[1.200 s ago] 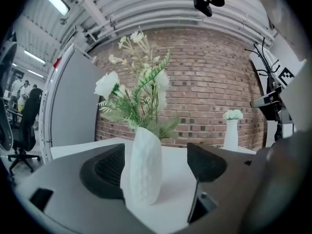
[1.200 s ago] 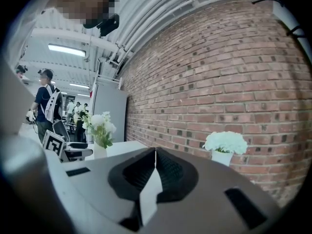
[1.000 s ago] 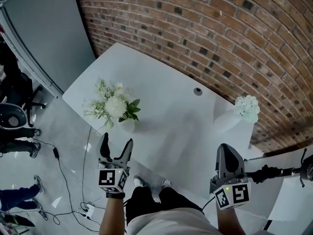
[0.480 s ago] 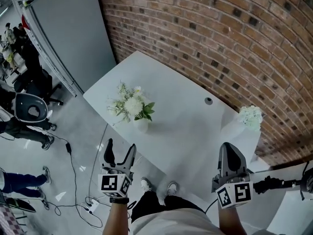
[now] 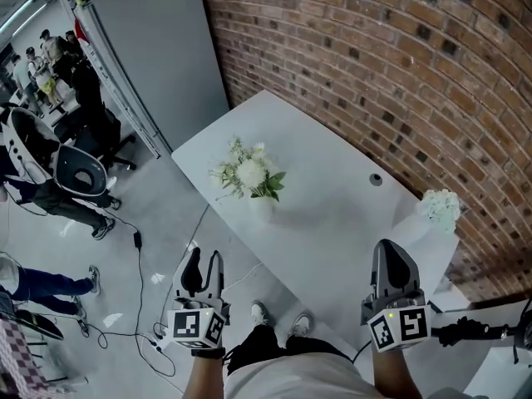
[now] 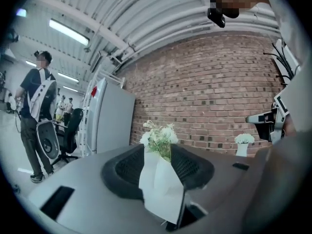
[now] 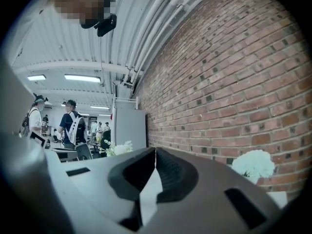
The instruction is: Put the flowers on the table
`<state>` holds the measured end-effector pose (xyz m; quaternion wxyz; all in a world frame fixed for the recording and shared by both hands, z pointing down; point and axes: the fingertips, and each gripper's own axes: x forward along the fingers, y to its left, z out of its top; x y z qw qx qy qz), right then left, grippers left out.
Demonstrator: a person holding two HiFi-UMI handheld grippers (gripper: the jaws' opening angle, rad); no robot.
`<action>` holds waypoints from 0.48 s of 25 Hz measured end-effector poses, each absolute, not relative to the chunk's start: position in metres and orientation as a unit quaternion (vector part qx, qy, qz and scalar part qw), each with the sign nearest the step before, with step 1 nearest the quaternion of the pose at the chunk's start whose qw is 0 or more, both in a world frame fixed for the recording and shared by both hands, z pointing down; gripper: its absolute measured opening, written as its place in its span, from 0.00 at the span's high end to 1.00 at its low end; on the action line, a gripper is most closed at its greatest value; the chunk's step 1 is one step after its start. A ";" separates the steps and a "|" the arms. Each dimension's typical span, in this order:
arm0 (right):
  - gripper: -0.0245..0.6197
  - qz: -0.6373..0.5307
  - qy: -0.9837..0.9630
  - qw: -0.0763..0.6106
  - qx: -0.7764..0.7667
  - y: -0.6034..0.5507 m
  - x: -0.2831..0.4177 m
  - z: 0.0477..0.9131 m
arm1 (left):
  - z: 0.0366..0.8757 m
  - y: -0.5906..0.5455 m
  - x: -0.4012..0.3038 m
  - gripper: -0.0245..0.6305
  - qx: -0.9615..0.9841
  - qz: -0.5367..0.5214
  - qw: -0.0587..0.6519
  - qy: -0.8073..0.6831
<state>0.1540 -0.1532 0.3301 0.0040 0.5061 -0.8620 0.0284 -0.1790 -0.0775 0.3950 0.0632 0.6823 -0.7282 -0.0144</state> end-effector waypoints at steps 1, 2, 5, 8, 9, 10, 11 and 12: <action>0.94 0.028 -0.865 0.002 0.501 -0.153 0.152 0.329 | 0.390 -0.071 -0.180 0.72 0.676 -0.017 0.062 -0.734; 0.94 0.027 -0.868 -0.001 0.495 -0.152 0.150 0.328 | 0.385 -0.065 -0.181 0.76 0.670 -0.020 0.060 -0.739; 0.94 0.028 -0.875 -0.007 0.484 -0.151 0.148 0.326 | 0.376 -0.048 -0.182 0.83 0.658 -0.027 0.053 -0.750; 0.94 0.029 -0.880 -0.011 0.474 -0.150 0.142 0.329 | 0.371 -0.035 -0.179 0.87 0.657 -0.033 0.052 -0.752; 0.94 0.028 -0.883 -0.010 0.468 -0.148 0.137 0.329 | 0.368 -0.031 -0.178 0.88 0.657 -0.033 0.052 -0.751; 0.94 0.027 -0.887 -0.008 0.461 -0.147 0.131 0.328 | 0.366 -0.027 -0.177 0.89 0.657 -0.033 0.052 -0.752; 0.94 0.027 -0.890 -0.007 0.456 -0.145 0.126 0.328 | 0.365 -0.023 -0.176 0.90 0.656 -0.030 0.052 -0.753; 0.94 0.027 -0.892 -0.006 0.452 -0.143 0.122 0.327 | 0.366 -0.018 -0.176 0.92 0.654 -0.025 0.053 -0.755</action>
